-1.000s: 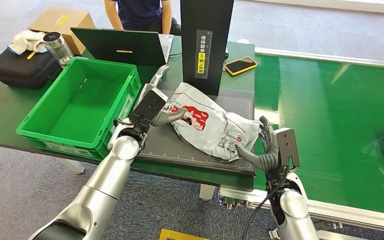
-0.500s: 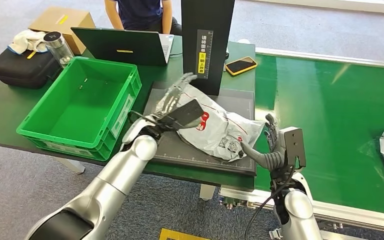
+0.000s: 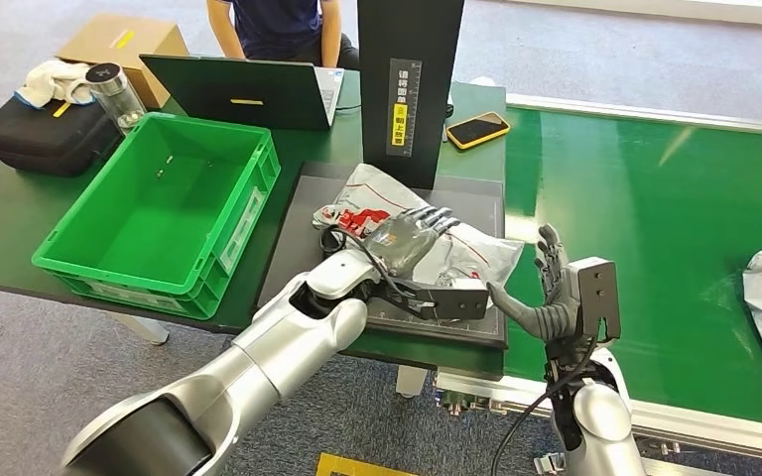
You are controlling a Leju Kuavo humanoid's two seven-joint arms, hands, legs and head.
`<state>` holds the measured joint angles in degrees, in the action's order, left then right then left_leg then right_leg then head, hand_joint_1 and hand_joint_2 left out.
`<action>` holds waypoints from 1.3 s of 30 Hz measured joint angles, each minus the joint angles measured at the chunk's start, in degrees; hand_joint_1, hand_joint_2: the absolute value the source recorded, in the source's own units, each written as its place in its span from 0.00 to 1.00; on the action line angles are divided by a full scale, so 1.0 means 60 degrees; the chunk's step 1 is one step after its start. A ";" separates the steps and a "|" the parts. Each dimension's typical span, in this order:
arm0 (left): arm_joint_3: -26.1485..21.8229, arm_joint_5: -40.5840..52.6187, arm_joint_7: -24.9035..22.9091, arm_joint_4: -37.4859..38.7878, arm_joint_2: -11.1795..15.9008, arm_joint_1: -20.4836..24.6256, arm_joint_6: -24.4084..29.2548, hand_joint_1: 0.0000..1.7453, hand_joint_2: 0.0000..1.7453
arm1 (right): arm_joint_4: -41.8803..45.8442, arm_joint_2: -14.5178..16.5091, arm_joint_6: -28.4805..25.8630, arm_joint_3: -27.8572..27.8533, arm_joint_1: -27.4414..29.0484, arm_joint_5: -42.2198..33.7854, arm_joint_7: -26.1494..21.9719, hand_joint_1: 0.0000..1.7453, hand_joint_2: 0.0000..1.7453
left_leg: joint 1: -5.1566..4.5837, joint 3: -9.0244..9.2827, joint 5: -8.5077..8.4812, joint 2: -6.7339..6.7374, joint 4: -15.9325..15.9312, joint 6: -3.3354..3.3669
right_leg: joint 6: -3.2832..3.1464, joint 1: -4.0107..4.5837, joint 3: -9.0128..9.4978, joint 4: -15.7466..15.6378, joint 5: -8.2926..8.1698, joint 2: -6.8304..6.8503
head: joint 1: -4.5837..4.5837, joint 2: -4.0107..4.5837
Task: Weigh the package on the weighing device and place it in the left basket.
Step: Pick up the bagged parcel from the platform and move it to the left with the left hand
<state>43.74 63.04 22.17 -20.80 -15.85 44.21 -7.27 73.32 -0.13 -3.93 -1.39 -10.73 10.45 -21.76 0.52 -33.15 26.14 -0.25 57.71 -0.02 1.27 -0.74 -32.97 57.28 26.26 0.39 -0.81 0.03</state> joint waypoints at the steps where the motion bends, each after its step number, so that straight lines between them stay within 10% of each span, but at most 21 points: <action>1: 0.0092 0.0029 0.0012 0.0039 -0.0023 0.0002 -0.0048 0.00 1.00 | -0.0010 0.0000 0.0000 -0.0004 -0.0006 0.0000 -0.0001 0.00 1.00 | 0.0000 0.0000 0.0000 0.0000 0.0000 0.0000 | 0.0000 0.0000 0.0000 0.0000 0.0000 0.0000 | 0.0000 0.0000; 10: 0.0638 0.0243 -0.0515 0.0359 -0.0122 0.0027 -0.1086 0.00 1.00 | -0.0145 0.0000 0.0005 -0.0041 -0.0010 0.0000 -0.0002 0.00 1.00 | 0.0000 0.0001 0.0000 0.0000 0.0001 0.0000 | 0.0000 0.0000 0.0002 0.0000 0.0000 0.0001 | 0.0000 0.0000; 21: 0.1031 0.0460 -0.3197 0.0753 -0.0348 -0.0106 -0.2271 0.00 1.00 | -0.0145 0.0066 0.0088 -0.0100 0.0279 0.0258 -0.0084 0.00 1.00 | 0.0000 -0.0001 0.0001 -0.0001 -0.0001 0.0000 | 0.0000 0.0000 0.0002 0.0000 0.0000 0.0002 | -0.0001 -0.0001; 28: 0.0747 0.0098 -0.3958 0.0932 -0.0352 -0.0236 -0.1402 0.00 1.00 | -0.0145 0.0106 0.0187 -0.0141 0.0277 0.0310 0.0006 0.00 1.00 | 0.0000 0.0003 -0.0001 -0.0001 -0.0002 -0.0001 | 0.0000 0.0000 0.0006 0.0001 -0.0001 0.0002 | 0.0000 0.0001; 29: 0.0690 0.0079 -0.3992 0.0954 -0.0332 -0.0262 -0.1248 0.06 1.00 | -0.0145 0.0106 0.0210 -0.0146 0.0275 0.0310 0.0026 0.00 1.00 | 0.0000 0.0003 -0.0001 -0.0001 -0.0002 -0.0001 | 0.0000 0.0000 0.0006 0.0002 -0.0001 0.0002 | 0.0000 0.0000; 33: 0.0525 0.0026 -0.4043 0.1023 -0.0249 -0.0336 -0.0822 1.00 1.00 | -0.0145 0.0106 0.0291 -0.0147 0.0264 0.0295 0.0059 0.00 1.00 | 0.0000 0.0002 -0.0001 -0.0001 -0.0002 -0.0001 | 0.0000 0.0001 0.0006 0.0003 -0.0001 0.0003 | 0.0000 0.0000; 39: 0.0208 -0.0053 -0.4042 0.1034 -0.0165 -0.0367 -0.0185 1.00 1.00 | -0.0145 0.0117 0.0317 -0.0147 0.0258 0.0206 0.0144 0.00 1.00 | 0.0000 0.0002 -0.0001 -0.0001 -0.0001 0.0000 | 0.0000 0.0000 0.0007 0.0003 0.0000 0.0003 | 0.0000 0.0002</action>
<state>44.99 62.72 -2.08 -14.60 -16.84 42.01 -8.38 72.46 0.57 -2.03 -2.27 -9.18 11.68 -20.90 0.52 -33.14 26.13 -0.26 57.70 -0.02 1.27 -0.74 -32.93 57.29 26.26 0.40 -0.81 0.04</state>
